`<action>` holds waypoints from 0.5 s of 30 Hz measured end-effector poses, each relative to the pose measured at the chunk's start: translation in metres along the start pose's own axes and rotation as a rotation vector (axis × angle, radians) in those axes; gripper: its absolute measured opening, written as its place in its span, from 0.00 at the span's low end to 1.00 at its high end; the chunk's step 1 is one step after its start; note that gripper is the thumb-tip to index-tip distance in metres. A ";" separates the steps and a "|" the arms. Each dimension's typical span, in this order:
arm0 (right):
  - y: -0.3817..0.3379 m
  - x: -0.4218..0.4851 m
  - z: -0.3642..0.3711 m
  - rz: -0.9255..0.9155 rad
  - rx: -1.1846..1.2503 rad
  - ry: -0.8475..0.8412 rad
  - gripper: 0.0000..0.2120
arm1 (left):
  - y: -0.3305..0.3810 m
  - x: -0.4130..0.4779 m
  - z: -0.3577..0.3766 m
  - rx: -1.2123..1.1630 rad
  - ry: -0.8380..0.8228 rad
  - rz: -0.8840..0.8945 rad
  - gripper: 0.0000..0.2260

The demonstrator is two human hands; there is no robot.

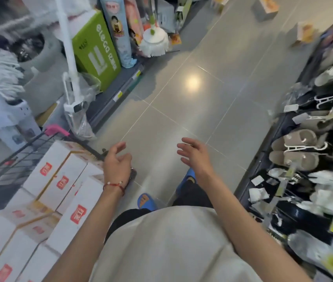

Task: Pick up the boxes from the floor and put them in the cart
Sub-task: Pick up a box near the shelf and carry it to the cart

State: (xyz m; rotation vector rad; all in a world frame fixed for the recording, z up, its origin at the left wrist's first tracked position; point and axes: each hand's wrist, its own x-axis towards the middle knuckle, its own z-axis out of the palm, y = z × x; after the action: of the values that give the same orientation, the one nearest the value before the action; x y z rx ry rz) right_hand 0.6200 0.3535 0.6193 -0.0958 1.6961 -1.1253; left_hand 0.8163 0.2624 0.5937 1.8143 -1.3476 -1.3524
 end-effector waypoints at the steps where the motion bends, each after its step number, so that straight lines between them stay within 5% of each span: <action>1: -0.007 0.008 -0.012 0.002 0.012 0.005 0.13 | 0.009 0.004 0.013 0.033 -0.024 0.027 0.17; 15: -0.120 0.114 -0.197 -0.032 0.167 0.139 0.12 | 0.167 0.017 0.257 0.110 -0.252 0.145 0.15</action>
State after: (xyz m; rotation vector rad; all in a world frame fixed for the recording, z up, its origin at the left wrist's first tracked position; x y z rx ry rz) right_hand 0.3629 0.3475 0.6259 0.0613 1.7195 -1.3190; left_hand 0.5137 0.2230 0.6272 1.6175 -1.6801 -1.4921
